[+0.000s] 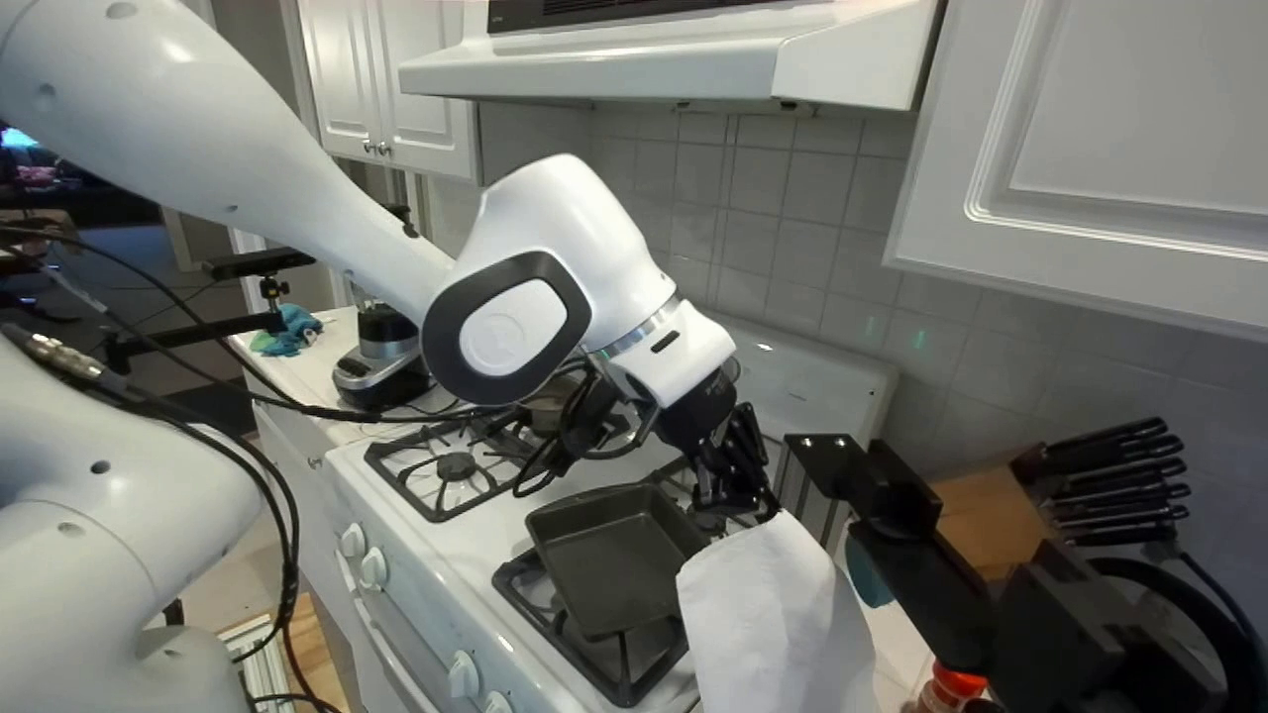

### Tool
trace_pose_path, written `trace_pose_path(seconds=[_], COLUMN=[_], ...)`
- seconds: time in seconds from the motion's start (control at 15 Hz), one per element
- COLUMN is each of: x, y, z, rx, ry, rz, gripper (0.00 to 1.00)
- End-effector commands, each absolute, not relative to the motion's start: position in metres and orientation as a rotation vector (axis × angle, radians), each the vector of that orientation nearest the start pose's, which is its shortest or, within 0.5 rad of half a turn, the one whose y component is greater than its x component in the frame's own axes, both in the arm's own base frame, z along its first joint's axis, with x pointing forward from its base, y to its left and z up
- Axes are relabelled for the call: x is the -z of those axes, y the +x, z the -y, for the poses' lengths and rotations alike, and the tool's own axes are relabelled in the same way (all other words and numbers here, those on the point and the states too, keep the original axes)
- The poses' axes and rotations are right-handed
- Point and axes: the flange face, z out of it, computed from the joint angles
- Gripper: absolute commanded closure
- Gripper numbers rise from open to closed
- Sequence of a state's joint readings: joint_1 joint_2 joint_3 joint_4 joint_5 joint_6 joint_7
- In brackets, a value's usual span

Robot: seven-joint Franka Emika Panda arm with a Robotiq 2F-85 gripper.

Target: Remove the white paper from the top of pot on the left and set it down on the right side of the counter.

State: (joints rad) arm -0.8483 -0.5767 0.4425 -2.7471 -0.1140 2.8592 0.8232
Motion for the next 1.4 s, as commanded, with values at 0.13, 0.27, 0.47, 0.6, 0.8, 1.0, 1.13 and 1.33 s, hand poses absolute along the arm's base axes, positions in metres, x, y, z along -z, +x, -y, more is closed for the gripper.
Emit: trace_pose_path(seconds=[0.13, 0.27, 0.47, 0.6, 0.8, 1.0, 1.13, 1.33], x=[-0.388, -0.372, -0.356, -0.350, -0.345, -0.347, -0.349, -0.350], y=[0.394, 0.397, 0.399, 0.398, 0.400, 0.406, 0.411, 0.418], z=[0.128, 0.123, 0.121, 0.122, 0.126, 0.124, 0.121, 0.115], rx=[0.910, 0.858, 0.821, 0.804, 0.823, 0.909, 0.963, 1.003], ry=[-2.880, -2.935, -2.969, -2.973, -2.964, -2.941, -2.950, -3.072], rz=[-1.461, -1.416, -1.385, -1.408, -1.417, -1.396, -1.355, -1.173], gripper=[1.00, 1.00, 1.00, 1.00, 1.00, 1.00, 1.00, 1.00])
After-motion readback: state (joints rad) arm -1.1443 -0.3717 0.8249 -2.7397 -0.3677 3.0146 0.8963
